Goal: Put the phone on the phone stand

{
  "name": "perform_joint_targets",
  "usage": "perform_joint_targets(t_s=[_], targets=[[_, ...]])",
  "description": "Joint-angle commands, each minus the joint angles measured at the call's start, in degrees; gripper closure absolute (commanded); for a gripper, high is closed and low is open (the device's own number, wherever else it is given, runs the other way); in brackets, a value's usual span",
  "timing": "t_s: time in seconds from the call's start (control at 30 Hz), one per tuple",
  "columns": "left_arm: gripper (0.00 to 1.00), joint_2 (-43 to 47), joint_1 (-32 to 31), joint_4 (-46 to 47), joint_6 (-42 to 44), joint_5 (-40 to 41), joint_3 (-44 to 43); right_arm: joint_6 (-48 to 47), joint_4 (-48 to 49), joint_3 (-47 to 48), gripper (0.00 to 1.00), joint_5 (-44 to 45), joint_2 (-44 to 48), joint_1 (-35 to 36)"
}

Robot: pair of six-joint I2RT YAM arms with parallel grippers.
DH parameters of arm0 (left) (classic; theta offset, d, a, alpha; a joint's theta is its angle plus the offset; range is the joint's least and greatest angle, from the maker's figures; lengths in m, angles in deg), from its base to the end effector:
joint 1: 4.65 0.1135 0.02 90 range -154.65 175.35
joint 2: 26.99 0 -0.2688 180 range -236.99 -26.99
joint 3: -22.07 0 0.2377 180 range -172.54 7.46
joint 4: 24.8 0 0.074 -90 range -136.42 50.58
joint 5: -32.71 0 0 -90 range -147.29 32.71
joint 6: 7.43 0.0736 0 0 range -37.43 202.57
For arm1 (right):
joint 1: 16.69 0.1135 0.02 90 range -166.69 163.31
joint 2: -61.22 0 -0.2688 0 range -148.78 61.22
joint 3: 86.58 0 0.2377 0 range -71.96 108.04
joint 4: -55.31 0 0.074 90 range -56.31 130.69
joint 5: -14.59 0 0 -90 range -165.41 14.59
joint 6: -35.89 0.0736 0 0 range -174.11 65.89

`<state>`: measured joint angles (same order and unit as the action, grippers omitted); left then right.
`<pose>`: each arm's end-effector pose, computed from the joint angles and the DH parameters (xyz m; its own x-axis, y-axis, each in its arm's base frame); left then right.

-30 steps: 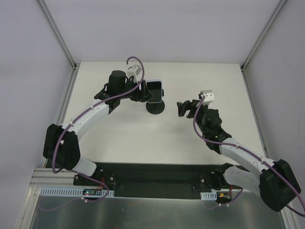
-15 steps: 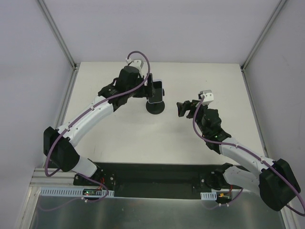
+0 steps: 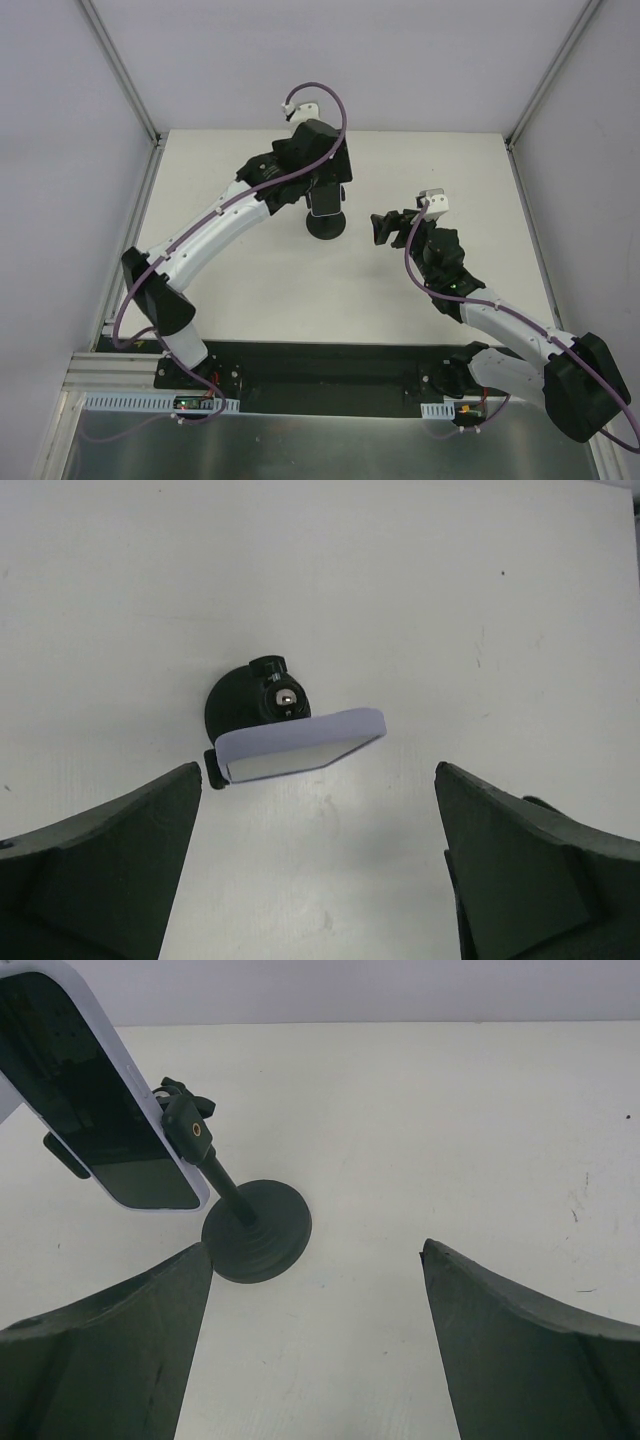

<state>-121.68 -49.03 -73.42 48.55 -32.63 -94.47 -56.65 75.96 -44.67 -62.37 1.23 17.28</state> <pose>0.2991 -0.2497 0.4064 -0.4735 -0.2481 -0.8451 0.1261 0.9306 -0.3438 0.2225 0.1299 0.2790 0.0530 -0.0164 -0.9985 -0.3554 0.9341 -0.0342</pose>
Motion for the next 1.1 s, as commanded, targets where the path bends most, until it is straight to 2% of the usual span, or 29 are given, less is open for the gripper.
perform_joint_targets(t_s=[0.0, 0.17, 0.33, 0.87, 1.07], targets=[[0.01, -5.58, -1.23, -11.35, -5.71, 9.35, -8.71, 0.52, 2.53, -0.39, 0.12, 0.32, 0.57, -0.4], [0.01, -9.1, -2.55, -14.94, -7.11, 14.0, -12.93, 0.44, 2.7, -0.66, 0.12, 0.67, 1.1, -0.49], [0.01, -11.38, -2.73, -16.36, -8.34, 15.32, -14.52, 0.52, 2.88, -0.92, 0.12, 0.59, 1.28, -0.67], [0.01, -16.22, -2.73, -16.36, -9.66, 15.76, -18.57, 0.79, 3.05, -1.01, 0.12, 0.23, 1.1, -0.84], [0.16, -16.66, -2.73, -16.54, -9.31, 16.38, -17.96, 0.96, 3.05, -1.01, 0.12, 0.06, 1.19, -1.02]])
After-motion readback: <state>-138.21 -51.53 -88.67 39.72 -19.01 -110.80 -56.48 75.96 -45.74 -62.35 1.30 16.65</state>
